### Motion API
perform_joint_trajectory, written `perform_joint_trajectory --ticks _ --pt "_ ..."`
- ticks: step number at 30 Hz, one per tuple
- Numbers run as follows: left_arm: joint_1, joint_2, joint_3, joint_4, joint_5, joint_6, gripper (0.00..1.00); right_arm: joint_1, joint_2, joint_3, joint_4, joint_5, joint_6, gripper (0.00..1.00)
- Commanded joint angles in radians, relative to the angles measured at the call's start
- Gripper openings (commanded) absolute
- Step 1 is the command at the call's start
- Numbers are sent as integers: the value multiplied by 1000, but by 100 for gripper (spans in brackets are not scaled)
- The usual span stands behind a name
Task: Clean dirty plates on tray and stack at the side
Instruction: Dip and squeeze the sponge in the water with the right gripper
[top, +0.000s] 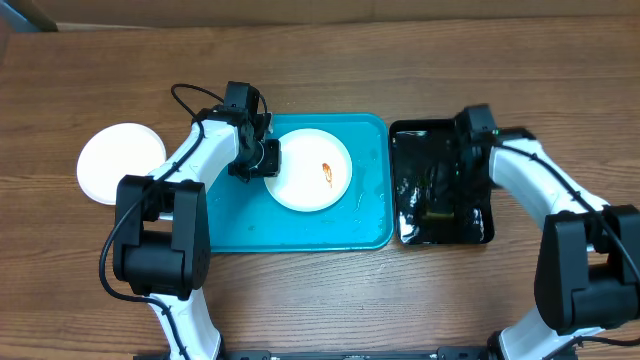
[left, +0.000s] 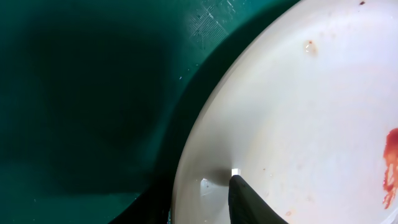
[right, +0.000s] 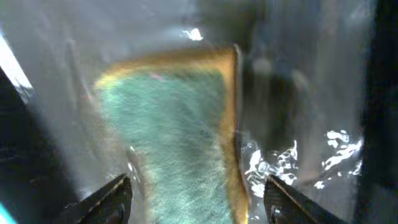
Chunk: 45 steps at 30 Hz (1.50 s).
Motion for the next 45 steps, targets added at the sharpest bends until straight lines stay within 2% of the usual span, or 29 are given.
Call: perform_joint_trajectory --ticks 1,8,17,19,20,22,23,25,28,32,36,38,39,45 --pt "-7 21 -6 -6 -13 -3 33 4 -5 112 -43 -11 -11 69" --pt "-7 21 -7 -6 -13 -3 33 4 -5 61 -31 -10 -12 69" --pt "-7 21 -6 -6 -14 -3 33 4 -3 -178 300 -9 -11 66" --pt "-7 21 -6 -6 -14 -3 33 4 -3 -204 347 -10 -11 59" --pt "-7 21 -6 -6 -13 -3 33 4 -3 -206 352 -11 -11 51" --pt "-7 21 -7 -7 -14 -3 33 4 -4 -204 358 -11 -11 22" --pt "-7 21 -7 -7 -14 -3 33 4 -4 -204 358 -11 -11 11" --pt "-7 21 -7 -8 -14 -3 33 4 -4 -203 357 -12 -11 4" --pt "-7 21 -7 -6 -14 -3 34 4 -4 -182 338 -22 -12 4" --pt "-7 21 -7 16 -14 -3 50 4 -5 -79 226 -21 -20 4" --pt "-7 21 -7 42 -14 -3 52 4 -5 31 108 -18 -23 4" --pt "-7 21 -7 42 -14 -3 51 4 -5 48 78 -18 -22 23" --pt "-7 21 -6 42 -14 -3 50 4 -5 47 69 -18 -22 28" --pt "-7 21 -7 40 -14 -3 50 4 -5 7 64 -18 -22 43"
